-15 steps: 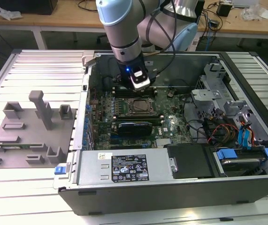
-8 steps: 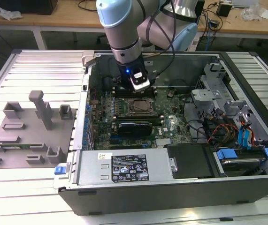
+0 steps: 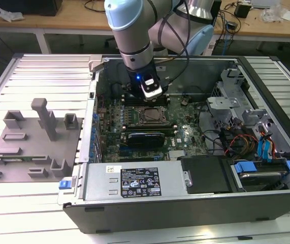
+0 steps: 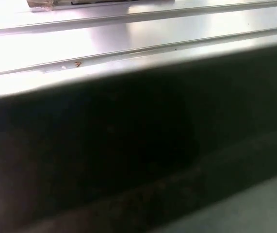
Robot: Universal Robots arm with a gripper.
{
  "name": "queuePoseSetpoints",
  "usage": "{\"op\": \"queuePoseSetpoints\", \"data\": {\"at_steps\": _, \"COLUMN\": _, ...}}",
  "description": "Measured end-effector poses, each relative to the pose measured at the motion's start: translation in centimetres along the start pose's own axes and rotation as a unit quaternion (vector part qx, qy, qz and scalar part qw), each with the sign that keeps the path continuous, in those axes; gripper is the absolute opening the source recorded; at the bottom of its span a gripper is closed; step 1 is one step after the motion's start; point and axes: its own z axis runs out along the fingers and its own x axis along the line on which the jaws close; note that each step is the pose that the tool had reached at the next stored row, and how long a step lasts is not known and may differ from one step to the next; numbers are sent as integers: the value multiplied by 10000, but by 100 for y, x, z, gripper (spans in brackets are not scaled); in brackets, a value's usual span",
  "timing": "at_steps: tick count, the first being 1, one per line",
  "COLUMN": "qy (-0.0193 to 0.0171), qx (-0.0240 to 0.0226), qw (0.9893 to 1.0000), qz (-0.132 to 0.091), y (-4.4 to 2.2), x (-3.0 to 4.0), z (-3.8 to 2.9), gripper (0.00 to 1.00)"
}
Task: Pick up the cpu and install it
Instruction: 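Install the first cpu locking lever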
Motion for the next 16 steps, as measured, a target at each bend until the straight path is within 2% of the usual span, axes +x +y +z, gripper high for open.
{"op": "queuePoseSetpoints", "data": {"at_steps": 8, "qy": 0, "qx": -1, "qw": 10000, "qz": 0, "y": 32, "x": -124, "z": 37, "gripper": 11}}
{"op": "queuePoseSetpoints", "data": {"at_steps": 12, "qy": 1, "qx": -2, "qw": 10000, "qz": 1, "y": 34, "x": -132, "z": 39, "gripper": 11}}
{"op": "queuePoseSetpoints", "data": {"at_steps": 13, "qy": 5, "qx": -18, "qw": 10000, "qz": 5, "y": 35, "x": -133, "z": 38, "gripper": 11}}
{"op": "queuePoseSetpoints", "data": {"at_steps": 16, "qy": 5, "qx": -25, "qw": 10000, "qz": 7, "y": 37, "x": -136, "z": 27, "gripper": 11}}
